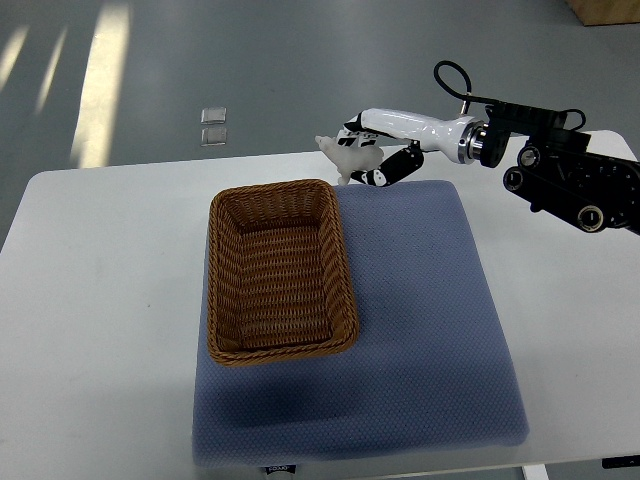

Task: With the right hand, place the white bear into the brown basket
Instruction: 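Lift the bear and carry it over the brown woven basket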

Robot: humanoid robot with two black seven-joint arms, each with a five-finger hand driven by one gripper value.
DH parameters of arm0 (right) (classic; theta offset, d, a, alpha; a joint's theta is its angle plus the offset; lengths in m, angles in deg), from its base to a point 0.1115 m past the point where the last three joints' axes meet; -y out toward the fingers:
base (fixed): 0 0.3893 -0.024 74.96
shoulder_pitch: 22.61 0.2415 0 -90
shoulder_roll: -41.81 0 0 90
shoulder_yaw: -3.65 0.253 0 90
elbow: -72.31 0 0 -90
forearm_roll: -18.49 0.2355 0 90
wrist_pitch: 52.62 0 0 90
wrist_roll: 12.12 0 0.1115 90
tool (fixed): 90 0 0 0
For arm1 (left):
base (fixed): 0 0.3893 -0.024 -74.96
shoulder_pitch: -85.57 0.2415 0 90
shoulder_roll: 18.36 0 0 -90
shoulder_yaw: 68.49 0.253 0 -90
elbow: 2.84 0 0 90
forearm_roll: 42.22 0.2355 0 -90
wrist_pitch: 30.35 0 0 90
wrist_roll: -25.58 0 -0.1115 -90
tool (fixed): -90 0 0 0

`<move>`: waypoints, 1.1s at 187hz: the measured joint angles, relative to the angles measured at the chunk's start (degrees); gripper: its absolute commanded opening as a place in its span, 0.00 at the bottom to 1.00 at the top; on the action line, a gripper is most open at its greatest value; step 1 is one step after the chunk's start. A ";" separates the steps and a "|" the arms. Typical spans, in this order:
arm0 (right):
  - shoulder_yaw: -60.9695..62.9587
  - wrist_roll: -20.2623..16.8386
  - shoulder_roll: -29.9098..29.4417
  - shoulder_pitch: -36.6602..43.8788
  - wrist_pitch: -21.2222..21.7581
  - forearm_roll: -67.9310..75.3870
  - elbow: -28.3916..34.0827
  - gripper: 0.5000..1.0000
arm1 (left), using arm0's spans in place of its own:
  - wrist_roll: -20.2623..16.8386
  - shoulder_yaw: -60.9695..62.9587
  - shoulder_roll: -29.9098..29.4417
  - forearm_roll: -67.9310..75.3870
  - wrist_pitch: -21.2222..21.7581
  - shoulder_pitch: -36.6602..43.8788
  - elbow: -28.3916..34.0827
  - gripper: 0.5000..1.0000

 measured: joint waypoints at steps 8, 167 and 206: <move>-1.09 -0.03 -1.31 1.09 0.04 -0.12 0.05 0.00 | 0.00 0.00 0.00 0.00 0.00 -0.01 0.00 1.00; -11.49 -0.04 -11.48 4.24 -0.70 -1.38 -1.45 0.60 | 0.00 -0.25 0.00 -0.08 -0.01 -0.08 -0.02 1.00; -10.75 -0.04 -10.78 3.96 -1.95 -1.11 -1.46 0.64 | -0.01 -0.19 0.00 -0.04 -0.01 -0.09 0.01 1.00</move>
